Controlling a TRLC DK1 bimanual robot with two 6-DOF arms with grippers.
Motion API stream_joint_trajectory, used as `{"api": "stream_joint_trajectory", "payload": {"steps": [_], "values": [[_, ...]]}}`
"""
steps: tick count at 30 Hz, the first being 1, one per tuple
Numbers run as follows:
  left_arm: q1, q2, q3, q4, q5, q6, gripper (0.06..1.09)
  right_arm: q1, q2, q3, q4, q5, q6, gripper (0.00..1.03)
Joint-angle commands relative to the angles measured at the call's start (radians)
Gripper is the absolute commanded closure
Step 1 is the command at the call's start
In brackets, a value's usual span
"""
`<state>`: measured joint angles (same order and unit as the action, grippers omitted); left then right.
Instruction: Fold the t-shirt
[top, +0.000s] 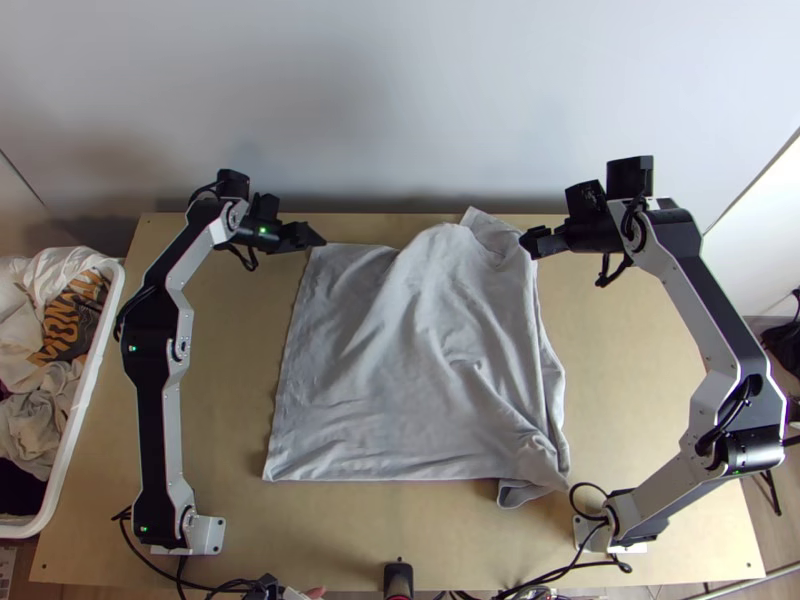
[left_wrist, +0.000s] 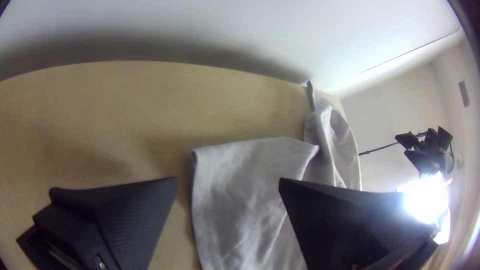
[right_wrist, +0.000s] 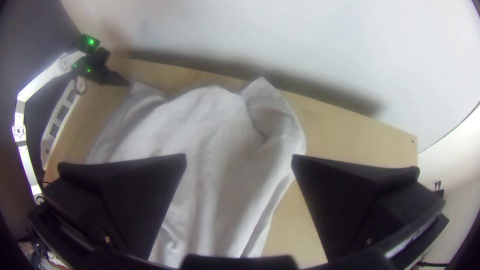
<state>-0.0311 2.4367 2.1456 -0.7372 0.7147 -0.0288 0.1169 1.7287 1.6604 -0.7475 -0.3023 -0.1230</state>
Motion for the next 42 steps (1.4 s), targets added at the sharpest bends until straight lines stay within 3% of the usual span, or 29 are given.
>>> {"api": "stream_joint_trajectory", "payload": {"steps": [1, 19, 42], "values": [[0.007, -0.007, 0.000, -0.014, -0.047, 0.035, 0.11, 0.007, 0.000, 0.022, 0.002, 0.002, 0.005, 0.05], [-0.069, 0.021, 0.017, -0.002, -0.058, 0.024, 0.11, -0.010, -0.021, 0.025, 0.000, 0.000, 0.003, 0.05], [-0.013, 0.019, 0.016, 0.061, -0.103, -0.043, 0.11, 0.009, -0.017, 0.021, 0.000, 0.000, 0.005, 0.05]]}}
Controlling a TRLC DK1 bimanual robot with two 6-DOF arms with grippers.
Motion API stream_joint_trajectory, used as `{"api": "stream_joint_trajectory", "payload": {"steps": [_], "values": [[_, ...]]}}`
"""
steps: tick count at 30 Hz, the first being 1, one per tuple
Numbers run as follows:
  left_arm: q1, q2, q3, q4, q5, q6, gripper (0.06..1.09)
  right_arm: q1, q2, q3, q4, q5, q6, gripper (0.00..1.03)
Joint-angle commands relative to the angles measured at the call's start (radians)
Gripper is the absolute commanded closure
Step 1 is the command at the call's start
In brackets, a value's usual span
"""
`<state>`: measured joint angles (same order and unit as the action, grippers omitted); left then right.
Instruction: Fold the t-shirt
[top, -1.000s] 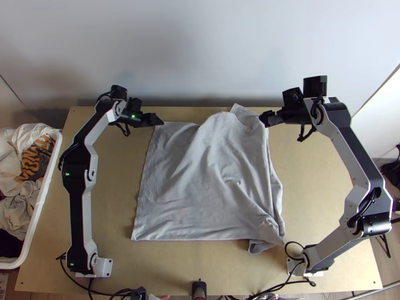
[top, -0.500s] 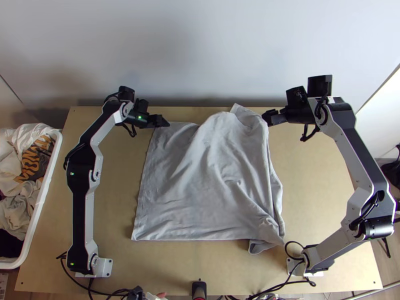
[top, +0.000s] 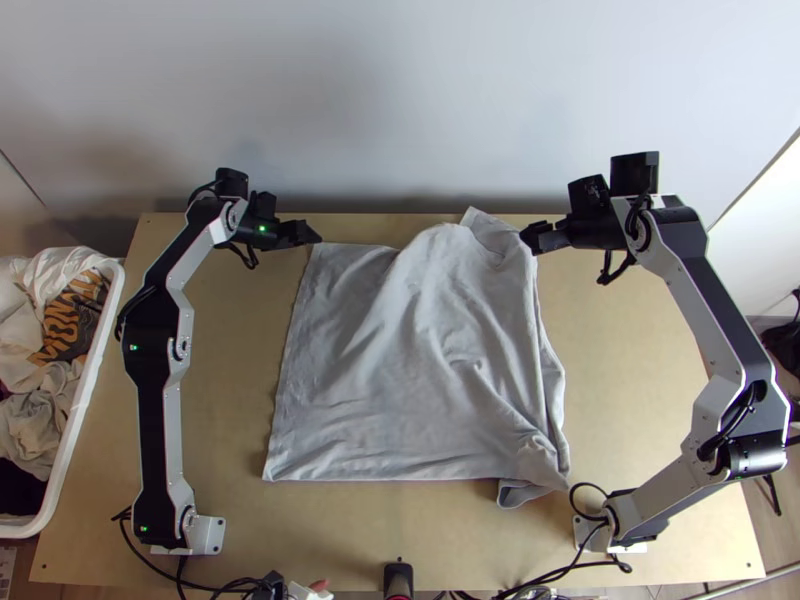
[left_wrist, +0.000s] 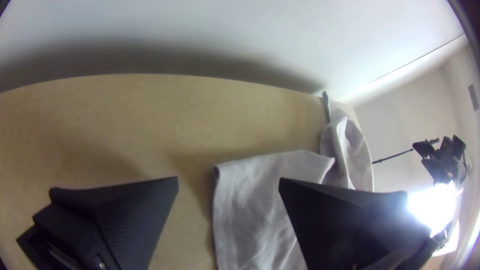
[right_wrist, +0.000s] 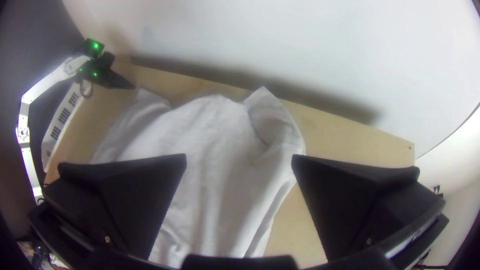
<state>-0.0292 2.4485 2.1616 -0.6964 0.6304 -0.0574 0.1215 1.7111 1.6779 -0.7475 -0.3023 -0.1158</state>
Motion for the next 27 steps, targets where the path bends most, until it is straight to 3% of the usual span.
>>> {"api": "stream_joint_trajectory", "payload": {"steps": [1, 21, 23, 24, 26, 27], "values": [[-0.020, 0.007, 0.001, 0.020, -0.021, -0.015, 0.11, 0.001, -0.001, 0.005, 0.000, 0.000, -0.002, 0.05], [-0.075, 0.015, 0.007, 0.003, -0.018, -0.009, 0.12, -0.026, -0.021, -0.030, 0.000, 0.000, -0.008, 0.05], [-0.077, 0.017, 0.007, -0.011, -0.001, 0.004, 0.26, -0.025, -0.019, -0.033, 0.000, 0.000, -0.008, 0.05], [-0.077, 0.018, 0.007, -0.015, 0.012, 0.005, 0.39, -0.025, -0.019, -0.035, 0.000, 0.002, -0.008, 0.05], [-0.069, 0.029, 0.018, -0.026, 0.022, -0.004, 0.76, -0.025, -0.019, -0.038, 0.000, 0.000, -0.007, 0.05], [-0.066, 0.038, 0.030, -0.035, 0.022, -0.018, 0.86, -0.025, -0.019, -0.037, 0.000, 0.000, -0.005, 0.05]]}}
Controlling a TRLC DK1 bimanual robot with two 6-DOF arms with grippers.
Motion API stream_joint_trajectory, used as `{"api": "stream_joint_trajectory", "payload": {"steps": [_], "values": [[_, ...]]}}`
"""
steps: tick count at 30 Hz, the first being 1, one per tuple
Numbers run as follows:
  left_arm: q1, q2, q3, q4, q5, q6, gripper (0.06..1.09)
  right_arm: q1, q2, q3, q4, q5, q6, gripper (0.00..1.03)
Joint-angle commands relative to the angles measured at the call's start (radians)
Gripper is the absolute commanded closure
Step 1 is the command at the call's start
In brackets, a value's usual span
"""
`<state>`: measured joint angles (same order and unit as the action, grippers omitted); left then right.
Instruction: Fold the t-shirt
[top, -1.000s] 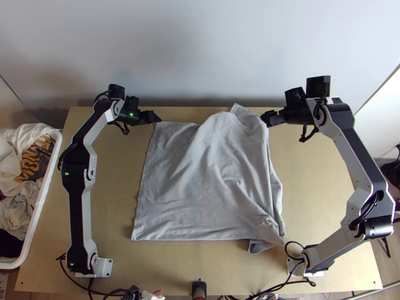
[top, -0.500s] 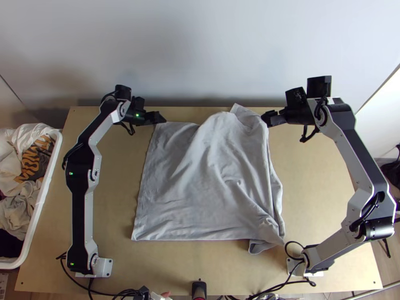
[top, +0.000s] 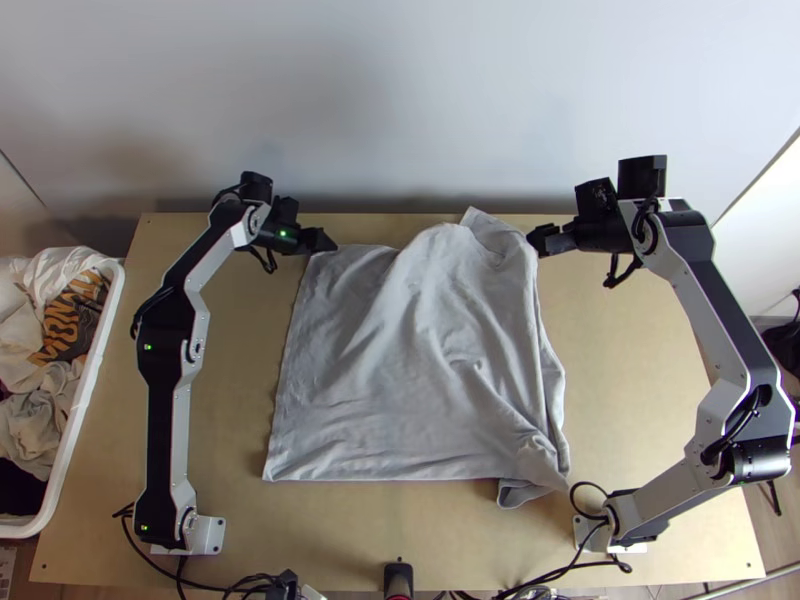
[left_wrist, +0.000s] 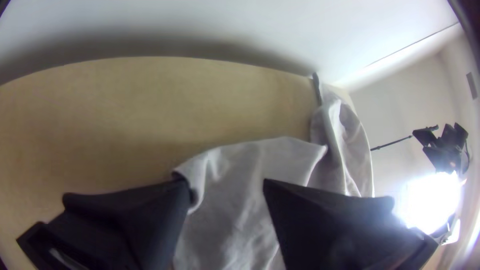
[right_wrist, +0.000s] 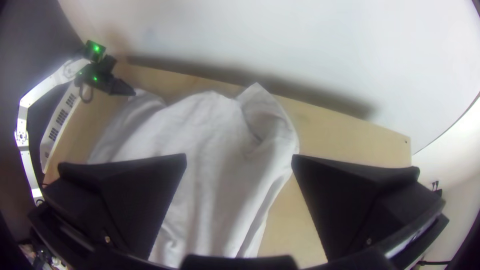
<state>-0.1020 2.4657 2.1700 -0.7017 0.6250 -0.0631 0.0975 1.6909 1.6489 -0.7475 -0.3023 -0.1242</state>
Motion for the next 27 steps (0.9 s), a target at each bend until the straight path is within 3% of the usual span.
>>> {"api": "stream_joint_trajectory", "payload": {"steps": [1, 2, 3, 10, 15, 27], "values": [[0.010, 0.029, 0.034, -0.042, 0.027, -0.015, 0.88, -0.001, -0.002, -0.006, 0.000, 0.000, 0.003, 0.05], [0.012, 0.036, 0.042, -0.044, 0.025, -0.029, 1.04, 0.001, -0.004, -0.006, 0.000, 0.000, 0.003, 0.05], [0.015, 0.039, 0.045, -0.044, 0.025, -0.046, 1.05, 0.002, -0.007, -0.003, 0.000, 0.000, 0.003, 0.05], [0.015, 0.039, 0.045, -0.074, 0.024, -0.024, 1.05, 0.001, 0.023, -0.014, 0.002, 0.002, -0.045, 0.05], [0.031, 0.032, 0.030, -0.127, 0.025, 0.009, 1.05, -0.025, 0.154, -0.038, 0.045, 0.002, -0.068, 0.05], [0.058, 0.010, 0.002, -0.167, 0.025, 0.054, 1.05, 0.021, 0.368, 0.006, 0.191, 0.029, -0.017, 0.05]]}}
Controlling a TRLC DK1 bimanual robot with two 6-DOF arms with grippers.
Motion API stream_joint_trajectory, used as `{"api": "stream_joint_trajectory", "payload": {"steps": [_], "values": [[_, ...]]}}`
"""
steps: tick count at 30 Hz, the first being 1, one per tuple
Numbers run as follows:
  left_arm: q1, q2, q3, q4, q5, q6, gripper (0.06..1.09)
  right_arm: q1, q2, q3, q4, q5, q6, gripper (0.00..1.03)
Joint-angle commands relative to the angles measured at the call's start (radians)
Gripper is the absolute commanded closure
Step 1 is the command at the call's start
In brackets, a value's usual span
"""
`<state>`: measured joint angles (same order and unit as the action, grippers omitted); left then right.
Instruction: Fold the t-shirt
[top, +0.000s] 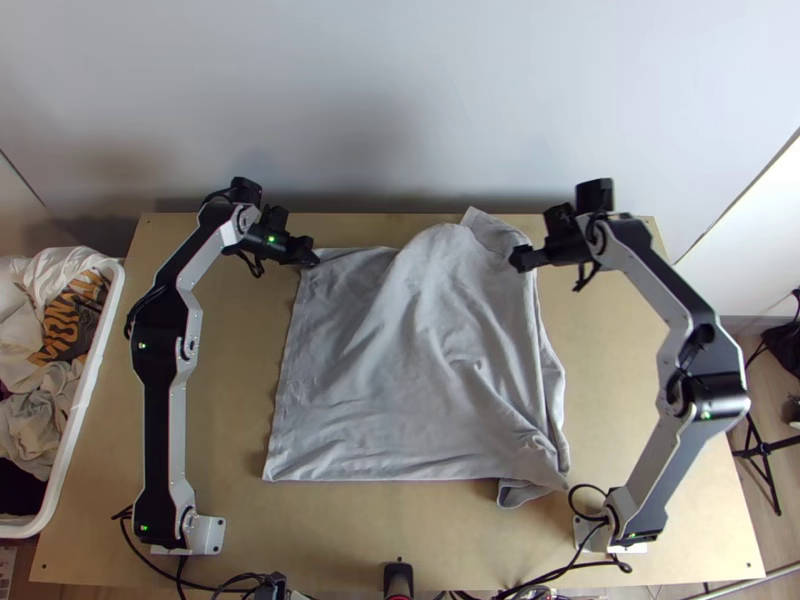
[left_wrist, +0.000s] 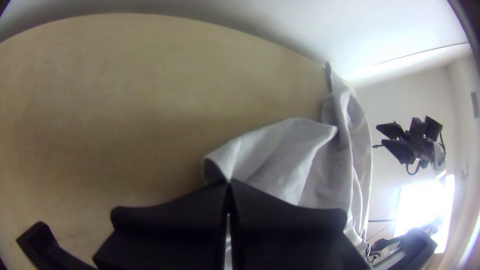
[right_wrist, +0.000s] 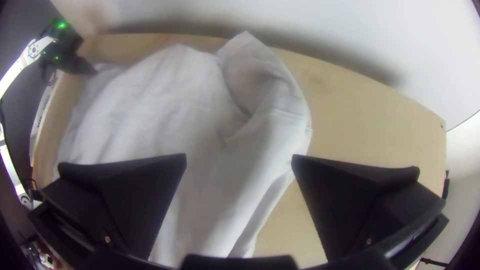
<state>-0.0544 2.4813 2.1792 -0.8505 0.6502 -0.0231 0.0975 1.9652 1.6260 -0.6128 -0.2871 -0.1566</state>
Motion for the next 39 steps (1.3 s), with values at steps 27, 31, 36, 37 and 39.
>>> {"api": "stream_joint_trajectory", "payload": {"steps": [27, 31, 36, 37, 39], "values": [[0.028, -0.265, -0.455, 0.085, 0.020, 0.066, 1.05, 0.050, 0.261, 0.241, 0.188, 0.138, 0.046, 0.05], [0.045, -0.282, -0.460, 0.084, 0.020, 0.069, 1.05, 0.056, 0.340, 0.371, 0.186, 0.147, 0.042, 0.07], [0.051, -0.297, -0.486, 0.085, 0.020, 0.084, 1.05, 0.053, 0.443, 0.560, 0.128, 0.158, 0.038, 0.07], [0.054, -0.297, -0.489, 0.085, 0.020, 0.084, 1.05, 0.054, 0.460, 0.589, 0.114, 0.157, 0.037, 0.07], [0.057, -0.297, -0.492, 0.085, 0.020, 0.084, 1.05, 0.054, 0.486, 0.634, 0.094, 0.157, 0.037, 0.07]]}}
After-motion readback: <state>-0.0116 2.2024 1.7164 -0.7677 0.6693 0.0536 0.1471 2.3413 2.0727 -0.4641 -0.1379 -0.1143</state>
